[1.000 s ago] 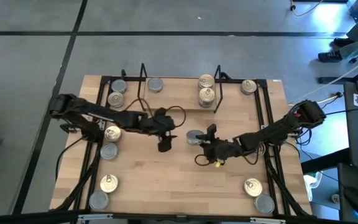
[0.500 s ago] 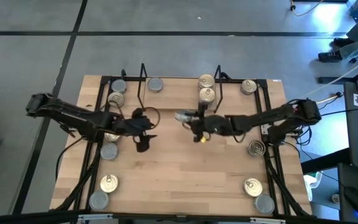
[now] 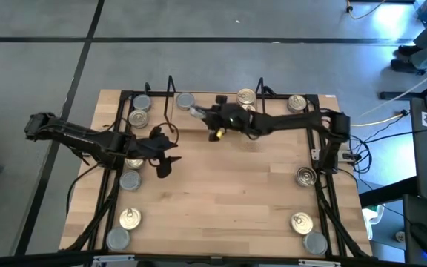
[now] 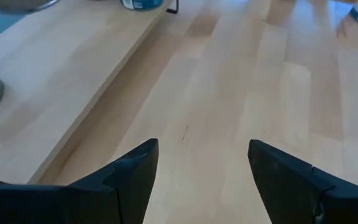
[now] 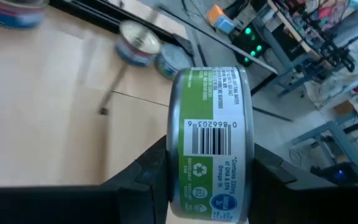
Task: Stack canned seafood by type on shelf
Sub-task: Stack the green tuna can on top of the other green tuna can on the shelf
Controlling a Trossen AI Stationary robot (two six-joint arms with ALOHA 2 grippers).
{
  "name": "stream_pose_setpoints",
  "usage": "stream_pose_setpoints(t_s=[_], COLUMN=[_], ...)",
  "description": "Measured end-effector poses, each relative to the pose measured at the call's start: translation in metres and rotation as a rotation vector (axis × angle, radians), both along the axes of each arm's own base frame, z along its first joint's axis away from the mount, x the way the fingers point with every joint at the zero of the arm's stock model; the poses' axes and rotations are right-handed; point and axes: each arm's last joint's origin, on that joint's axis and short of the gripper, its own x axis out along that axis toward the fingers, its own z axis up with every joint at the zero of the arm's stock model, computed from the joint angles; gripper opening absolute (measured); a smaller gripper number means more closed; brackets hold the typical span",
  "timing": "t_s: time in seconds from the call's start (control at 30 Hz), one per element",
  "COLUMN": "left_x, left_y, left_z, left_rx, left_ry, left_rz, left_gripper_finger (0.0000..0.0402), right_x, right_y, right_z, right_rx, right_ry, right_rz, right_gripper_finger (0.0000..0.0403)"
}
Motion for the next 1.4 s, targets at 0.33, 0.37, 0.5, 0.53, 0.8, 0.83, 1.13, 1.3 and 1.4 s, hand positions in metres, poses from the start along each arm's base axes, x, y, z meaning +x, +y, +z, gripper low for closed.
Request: stream_pose_setpoints(t_s=[0.33, 0.37, 0.5, 0.53, 0.8, 0.83, 1.13, 1.3, 1.4], left_x=[0.000, 0.000, 0.001, 0.001, 0.001, 0.001, 0.001, 0.001, 0.001], left_y=[0.005, 0.005, 0.006, 0.006, 0.006, 0.006, 0.007, 0.007, 0.007], left_z=[-0.001, 0.000, 0.000, 0.000, 0.000, 0.000, 0.000, 0.000, 0.000], left_rx=[-0.014, -0.018, -0.020, -0.019, -0.043, -0.043, -0.045, -0.045, -0.039], left_ry=[0.000, -0.004, -0.013, -0.011, -0.020, -0.021, -0.022, -0.022, -0.020], left_rz=[0.039, 0.043, 0.051, 0.051, 0.072, 0.073, 0.080, 0.080, 0.075], left_gripper_finger=[0.0249, 0.0249, 0.0249, 0.0249, 0.0249, 0.0249, 0.0249, 0.0249, 0.0249], right_x=[0.040, 0.042, 0.052, 0.055, 0.061, 0.061, 0.062, 0.062, 0.062], right_y=[-0.072, -0.079, -0.100, -0.104, -0.119, -0.120, -0.122, -0.121, -0.121], right_z=[-0.007, -0.008, -0.018, -0.019, -0.041, -0.042, -0.042, -0.041, -0.041], right_rx=[0.037, 0.052, 0.094, 0.097, 0.091, 0.086, 0.053, 0.054, 0.057], right_ry=[0.004, 0.018, 0.026, 0.017, 0.040, 0.036, 0.039, 0.029, 0.027], right_rz=[-0.007, -0.008, -0.005, 0.006, 0.036, 0.035, 0.035, 0.034, 0.033], right_gripper_finger=[0.0144, 0.0144, 0.0147, 0.0148, 0.0151, 0.0152, 0.0154, 0.0194, 0.0233])
